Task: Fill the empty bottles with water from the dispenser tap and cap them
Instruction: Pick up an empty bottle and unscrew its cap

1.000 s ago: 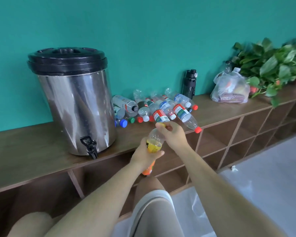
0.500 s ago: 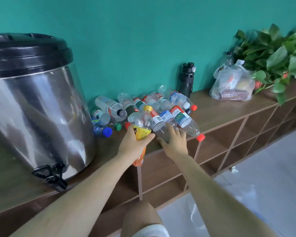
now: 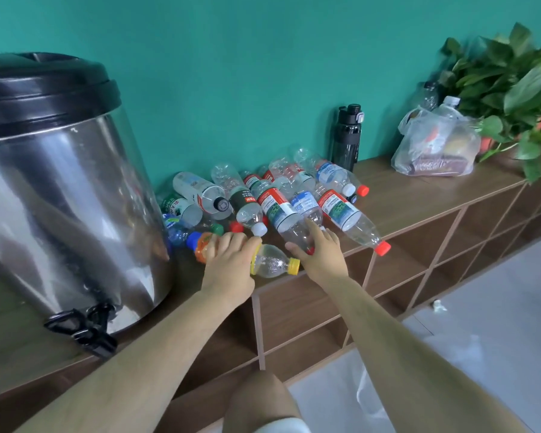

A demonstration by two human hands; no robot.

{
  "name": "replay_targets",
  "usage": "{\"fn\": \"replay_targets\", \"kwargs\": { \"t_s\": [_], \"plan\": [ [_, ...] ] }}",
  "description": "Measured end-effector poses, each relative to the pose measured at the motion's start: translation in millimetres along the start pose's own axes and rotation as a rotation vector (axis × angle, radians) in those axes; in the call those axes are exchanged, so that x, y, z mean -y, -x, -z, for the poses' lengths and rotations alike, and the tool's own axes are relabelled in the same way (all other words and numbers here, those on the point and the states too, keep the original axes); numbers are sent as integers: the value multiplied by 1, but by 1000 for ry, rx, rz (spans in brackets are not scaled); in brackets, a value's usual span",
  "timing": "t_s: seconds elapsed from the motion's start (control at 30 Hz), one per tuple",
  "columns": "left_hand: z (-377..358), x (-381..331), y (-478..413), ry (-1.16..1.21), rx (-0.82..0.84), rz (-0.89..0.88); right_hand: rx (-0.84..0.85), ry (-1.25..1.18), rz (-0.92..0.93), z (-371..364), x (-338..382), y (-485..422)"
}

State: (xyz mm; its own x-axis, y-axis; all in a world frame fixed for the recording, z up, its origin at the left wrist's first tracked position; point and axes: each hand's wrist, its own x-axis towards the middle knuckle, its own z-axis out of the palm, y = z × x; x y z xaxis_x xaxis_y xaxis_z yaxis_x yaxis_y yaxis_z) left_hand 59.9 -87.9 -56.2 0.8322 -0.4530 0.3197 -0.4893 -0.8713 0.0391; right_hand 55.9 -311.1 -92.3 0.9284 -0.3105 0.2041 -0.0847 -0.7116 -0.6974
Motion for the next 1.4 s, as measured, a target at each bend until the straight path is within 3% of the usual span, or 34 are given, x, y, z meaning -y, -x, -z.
{"fn": "replay_targets", "kwargs": {
  "t_s": [0.3, 0.6, 0.77, 1.07, 1.17, 1.23, 1.3, 1.4],
  "plan": [
    [-3, -9, 0, -95, 84, 147, 12, -19, 17, 4, -4, 2],
    [-24, -17, 3, -4, -61, -80, -105, -345, -26, 16, 4, 14],
    [-33, -20, -10, 42, -51, -122, -119, -457, -59, 13, 26, -1],
    [-19, -23, -67, -65, 46, 9, -113, -397, -1, 25, 37, -38],
    [-16, -17, -78, -99, 48, 31, -375, -103, 34, 37, 15, -31],
    [-16, -23, -79, -119, 36, -12, -529, -19, -72, 50, -3, -24],
    [-18, -38, -76, -120, 32, -98, -506, -67, -186, 60, -16, -21],
    [-28, -64, -78, -103, 41, -215, -390, -33, -141, 59, -20, -34]
  ]
}}
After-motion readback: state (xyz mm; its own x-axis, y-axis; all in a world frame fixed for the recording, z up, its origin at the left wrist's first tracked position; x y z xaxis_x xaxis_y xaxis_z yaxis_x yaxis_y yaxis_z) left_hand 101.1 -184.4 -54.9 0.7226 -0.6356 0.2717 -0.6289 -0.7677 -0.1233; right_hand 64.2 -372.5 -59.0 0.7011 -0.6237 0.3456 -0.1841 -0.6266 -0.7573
